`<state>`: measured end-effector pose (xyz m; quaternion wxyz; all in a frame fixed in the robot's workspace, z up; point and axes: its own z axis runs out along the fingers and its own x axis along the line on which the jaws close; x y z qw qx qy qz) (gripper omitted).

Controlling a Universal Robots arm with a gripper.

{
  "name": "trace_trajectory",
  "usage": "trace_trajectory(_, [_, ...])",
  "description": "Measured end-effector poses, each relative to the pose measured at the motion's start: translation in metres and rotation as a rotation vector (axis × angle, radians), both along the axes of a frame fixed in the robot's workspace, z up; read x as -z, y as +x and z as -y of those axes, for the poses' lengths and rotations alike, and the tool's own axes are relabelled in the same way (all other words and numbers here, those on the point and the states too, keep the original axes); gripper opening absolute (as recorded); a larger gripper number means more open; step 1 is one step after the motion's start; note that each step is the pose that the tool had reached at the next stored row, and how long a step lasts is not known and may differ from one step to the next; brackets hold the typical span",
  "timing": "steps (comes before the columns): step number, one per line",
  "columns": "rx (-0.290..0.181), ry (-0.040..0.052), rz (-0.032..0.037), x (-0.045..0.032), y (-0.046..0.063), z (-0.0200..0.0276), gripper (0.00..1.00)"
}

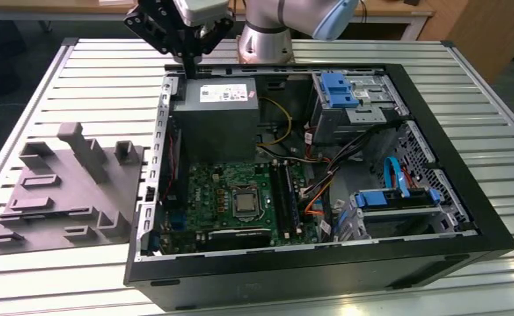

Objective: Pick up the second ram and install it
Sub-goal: 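Reach for the second ram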

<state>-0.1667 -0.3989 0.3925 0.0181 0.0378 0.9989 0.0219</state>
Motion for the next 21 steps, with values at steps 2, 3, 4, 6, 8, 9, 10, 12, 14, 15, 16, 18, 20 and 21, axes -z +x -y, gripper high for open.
trace_trajectory(2, [0.0, 0.0001, 0.0014, 0.0001, -0.005, 0.0, 0.1])
trace_trajectory(3, [0.0, 0.0, 0.0019, 0.0001, -0.007, 0.0, 0.1])
trace_trajectory(4, [0.0, 0.0, 0.0024, 0.0002, -0.009, 0.0, 0.1])
trace_trajectory(6, [0.0, -0.0001, 0.0037, 0.0004, -0.014, 0.0, 0.1])
trace_trajectory(8, [0.0, 0.0001, 0.0055, 0.0005, -0.019, 0.0, 0.1])
trace_trajectory(9, [0.0, 0.0001, 0.0076, 0.0006, -0.025, 0.0, 0.1])
trace_trajectory(10, [0.0, 0.0, 0.0088, 0.0007, -0.028, 0.0, 0.1])
trace_trajectory(12, [0.0, 0.0, 0.0112, 0.0008, -0.034, 0.0, 0.1])
trace_trajectory(14, [0.0, -0.0001, 0.0142, 0.0009, -0.04, 0.0, 0.1])
trace_trajectory(15, [0.0, -0.0001, 0.0158, 0.001, -0.044, 0.0, 0.1])
trace_trajectory(16, [0.0, 0.0, 0.0176, 0.0011, -0.048, 0.0, 0.1])
trace_trajectory(18, [0.0, 0.0, 0.0206, 0.0014, -0.055, 0.0, 0.1])
trace_trajectory(20, [0.0, 0.0, 0.0234, 0.0017, -0.062, 0.0, 0.1])
trace_trajectory(21, [0.0, -0.0001, 0.0246, 0.0019, -0.065, 0.0001, 0.1])
